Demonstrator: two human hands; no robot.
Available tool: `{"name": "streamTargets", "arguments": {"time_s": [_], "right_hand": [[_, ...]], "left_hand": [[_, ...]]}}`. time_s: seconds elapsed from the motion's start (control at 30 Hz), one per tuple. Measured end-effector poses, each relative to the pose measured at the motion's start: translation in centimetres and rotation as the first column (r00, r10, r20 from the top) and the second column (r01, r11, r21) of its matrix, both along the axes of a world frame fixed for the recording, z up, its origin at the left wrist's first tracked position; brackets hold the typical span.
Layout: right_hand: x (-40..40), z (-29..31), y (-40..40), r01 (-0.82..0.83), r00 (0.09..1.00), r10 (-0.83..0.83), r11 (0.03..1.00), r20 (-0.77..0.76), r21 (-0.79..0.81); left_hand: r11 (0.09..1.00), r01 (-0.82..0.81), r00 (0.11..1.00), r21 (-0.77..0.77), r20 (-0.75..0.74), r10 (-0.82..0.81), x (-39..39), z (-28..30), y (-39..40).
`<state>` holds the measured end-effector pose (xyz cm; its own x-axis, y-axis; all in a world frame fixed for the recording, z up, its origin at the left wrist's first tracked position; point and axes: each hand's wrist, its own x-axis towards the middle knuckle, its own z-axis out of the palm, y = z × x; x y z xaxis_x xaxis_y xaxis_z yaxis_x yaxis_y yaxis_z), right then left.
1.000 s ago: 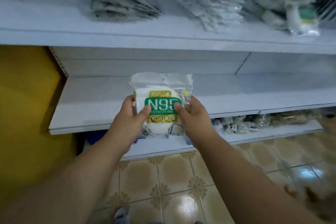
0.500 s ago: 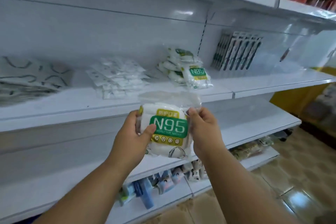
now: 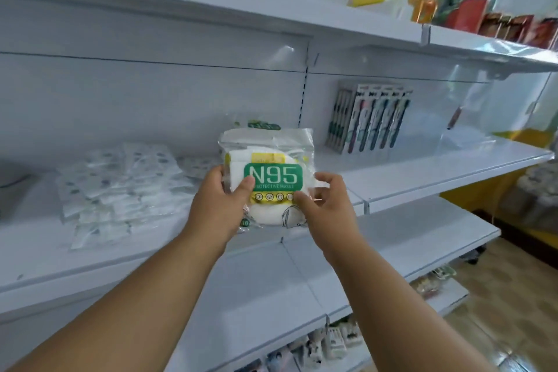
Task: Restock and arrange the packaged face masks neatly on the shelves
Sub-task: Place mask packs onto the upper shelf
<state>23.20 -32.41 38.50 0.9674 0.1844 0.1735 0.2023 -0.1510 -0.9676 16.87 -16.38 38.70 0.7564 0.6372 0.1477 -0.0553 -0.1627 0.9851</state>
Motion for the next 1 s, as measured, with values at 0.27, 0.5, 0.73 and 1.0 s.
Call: {"name": "streamTargets", "arguments": {"time_s": [0.27,0.5,0.73,1.0], "right_hand": [[17.1,5.3,4.0,-0.032,0.963,0.080,0.982,0.258,-0.185],[25.1,5.3,7.5,-0.054,0.915,0.255,0.846,0.314,-0.531],[25.0,4.3,7.3,0.176,0.793,0.264,0.764,0.549,-0.621],[19.2,3.7,7.8,0.080,0.658,0.258,0.910,0.708,-0.406]], "left_hand": [[0.954,-0.216,0.973,0.207,-0.039,0.229,14.4,4.4,2.9],[0.784,-0.291,0.858,0.548,-0.213,0.467,20.8,5.1,4.7],[0.693,-0.329,0.836,0.641,-0.144,0.530,20.7,3.7,4.1],[0.485,-0.354,0.876,0.800,0.101,0.471,14.6,1.7,1.6]]}}
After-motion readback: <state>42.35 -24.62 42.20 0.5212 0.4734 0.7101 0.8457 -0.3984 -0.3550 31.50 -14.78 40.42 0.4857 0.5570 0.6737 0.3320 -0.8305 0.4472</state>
